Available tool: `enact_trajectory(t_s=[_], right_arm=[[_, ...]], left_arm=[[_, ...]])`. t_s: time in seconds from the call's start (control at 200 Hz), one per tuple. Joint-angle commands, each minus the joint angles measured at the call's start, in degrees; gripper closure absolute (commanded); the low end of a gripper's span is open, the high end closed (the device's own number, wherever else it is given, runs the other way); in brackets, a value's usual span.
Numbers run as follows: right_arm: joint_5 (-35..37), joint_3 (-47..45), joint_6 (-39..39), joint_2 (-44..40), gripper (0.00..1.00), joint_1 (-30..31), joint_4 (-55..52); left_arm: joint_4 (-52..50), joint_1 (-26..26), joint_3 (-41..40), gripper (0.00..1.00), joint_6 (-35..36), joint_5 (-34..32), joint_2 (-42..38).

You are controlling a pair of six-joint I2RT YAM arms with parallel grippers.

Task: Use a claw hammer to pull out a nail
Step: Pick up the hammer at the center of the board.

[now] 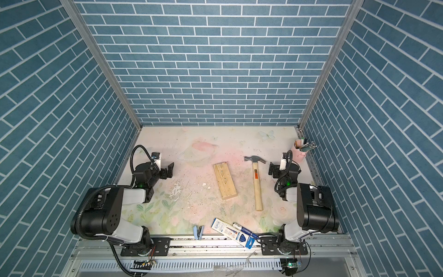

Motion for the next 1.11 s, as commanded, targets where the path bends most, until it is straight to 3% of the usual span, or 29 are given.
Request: enact_trajectory(t_s=[0.0, 0.255, 0.345, 0.51, 0.63, 0.705, 0.765, 0.885, 1.1], right_arm=[[0.6, 1.0, 0.9, 0.4, 0.01, -0.1, 0.1], [0.6, 0.6, 0.8, -0.4, 0.02, -0.1, 0.2], [4.3, 0.2, 1.6, -3.2, 0.02, 0.1, -1.4], [14.8, 4.4, 6.1, -11.7, 0.03, 0.3, -17.0], [23.0, 11.6, 12.8, -16.1, 0.02, 0.4, -32.8], [27.9, 17.2, 20.1, -17.5, 0.01, 0.3, -44.1], [30.1, 22.0, 26.4, -17.8, 0.01, 0.3, -52.3], [26.3, 25.5, 29.8, -19.4, 0.01, 0.3, -57.5], [20.4, 30.9, 28.4, -19.6, 0.01, 0.6, -64.7]], left_arm=[[0.3, -0.2, 0.4, 0.01, 0.5, 0.2, 0.2], [-0.2, 0.3, 0.8, 0.01, -0.7, -1.4, 0.3], [-0.4, 0.1, 0.9, 0.01, -0.8, -3.1, 0.3], [-5.6, -1.6, 1.0, 0.01, -2.7, -13.9, -6.0], [-12.1, -6.4, 1.1, 0.01, -1.1, -24.2, -14.8], [-16.8, -8.6, 1.5, 0.01, -5.4, -29.5, -20.0], [-20.6, -8.9, 2.4, 0.01, -10.3, -29.9, -23.3], [-27.4, -9.5, 5.7, 0.01, -21.8, -26.3, -26.3], [-39.4, -16.7, 17.9, 0.01, -27.5, -19.4, -23.3]])
